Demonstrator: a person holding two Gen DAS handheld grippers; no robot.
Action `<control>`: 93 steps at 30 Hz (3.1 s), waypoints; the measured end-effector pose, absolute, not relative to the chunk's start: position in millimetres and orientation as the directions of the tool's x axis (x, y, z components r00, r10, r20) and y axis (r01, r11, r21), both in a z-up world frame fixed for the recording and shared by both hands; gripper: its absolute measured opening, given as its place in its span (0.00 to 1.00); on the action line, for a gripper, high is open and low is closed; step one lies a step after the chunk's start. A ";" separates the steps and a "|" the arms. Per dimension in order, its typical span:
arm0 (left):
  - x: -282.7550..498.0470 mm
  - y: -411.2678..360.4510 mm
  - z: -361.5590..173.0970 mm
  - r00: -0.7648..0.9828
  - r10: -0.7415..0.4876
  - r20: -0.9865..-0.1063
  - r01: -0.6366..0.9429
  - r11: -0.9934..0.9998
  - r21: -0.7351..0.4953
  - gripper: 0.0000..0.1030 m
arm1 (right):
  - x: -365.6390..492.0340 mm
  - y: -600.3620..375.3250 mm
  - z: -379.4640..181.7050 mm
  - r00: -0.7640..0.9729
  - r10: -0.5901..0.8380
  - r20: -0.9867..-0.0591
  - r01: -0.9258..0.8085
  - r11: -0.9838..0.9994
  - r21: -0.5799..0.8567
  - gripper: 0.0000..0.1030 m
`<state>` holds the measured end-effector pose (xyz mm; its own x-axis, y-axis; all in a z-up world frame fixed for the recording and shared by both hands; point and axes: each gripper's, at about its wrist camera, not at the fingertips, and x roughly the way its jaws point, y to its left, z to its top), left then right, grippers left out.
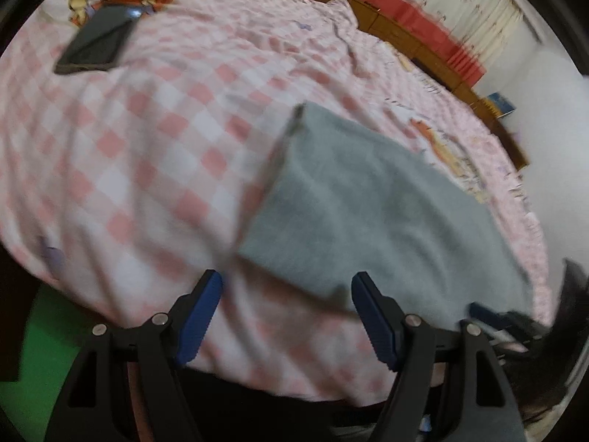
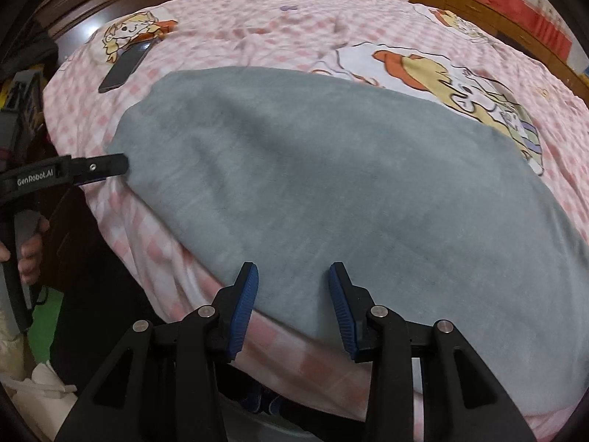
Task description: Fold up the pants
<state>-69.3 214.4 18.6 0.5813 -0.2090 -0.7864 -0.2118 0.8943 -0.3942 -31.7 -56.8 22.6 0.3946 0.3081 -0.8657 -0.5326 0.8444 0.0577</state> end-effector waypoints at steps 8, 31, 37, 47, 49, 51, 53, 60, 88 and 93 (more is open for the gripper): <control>-51.3 186.7 22.2 0.609 -0.190 -0.770 -0.185 0.910 -0.371 0.73 | -29.5 -58.9 20.0 0.392 0.337 -0.856 -0.515 0.852 0.100 0.40; -62.6 234.0 50.8 0.670 -0.091 -0.737 -0.323 0.858 -0.400 0.13 | -31.6 -59.0 20.8 0.397 0.361 -0.844 -0.505 0.854 0.127 0.40; -72.7 251.1 42.1 0.645 -0.068 -0.761 -0.358 0.853 -0.380 0.24 | -31.2 -60.6 24.2 0.400 0.361 -0.843 -0.504 0.855 0.127 0.40; -50.8 222.7 37.7 0.645 -0.128 -0.754 -0.226 0.910 -0.348 0.61 | -32.7 -79.3 48.6 0.464 0.357 -0.811 -0.469 0.875 0.118 0.40; -44.0 220.7 30.7 0.632 -0.136 -0.763 -0.236 0.904 -0.357 0.61 | -29.9 -89.4 51.3 0.471 0.351 -0.809 -0.442 0.888 0.127 0.40; -38.6 218.3 23.1 0.620 -0.157 -0.769 -0.251 0.889 -0.384 0.61 | -28.4 -98.4 52.9 0.477 0.349 -0.806 -0.422 0.896 0.138 0.40; -36.3 212.4 18.6 0.616 -0.172 -0.769 -0.259 0.878 -0.403 0.60 | -26.6 -107.3 53.9 0.484 0.347 -0.803 -0.400 0.904 0.149 0.40; -35.3 194.0 29.5 0.631 -0.153 -0.760 -0.220 0.904 -0.365 0.13 | -22.6 -135.9 49.8 0.494 0.332 -0.803 -0.308 0.931 0.196 0.40; -31.6 40.1 172.3 0.708 -0.415 -0.572 0.247 0.903 -0.350 0.10 | -49.5 -229.7 81.4 0.630 0.305 -0.714 -0.159 0.951 0.265 0.40; -18.1 -11.4 157.0 0.643 -0.455 -0.616 0.315 0.890 -0.329 0.10 | -50.7 -254.1 70.5 0.619 0.285 -0.732 -0.100 0.953 0.286 0.40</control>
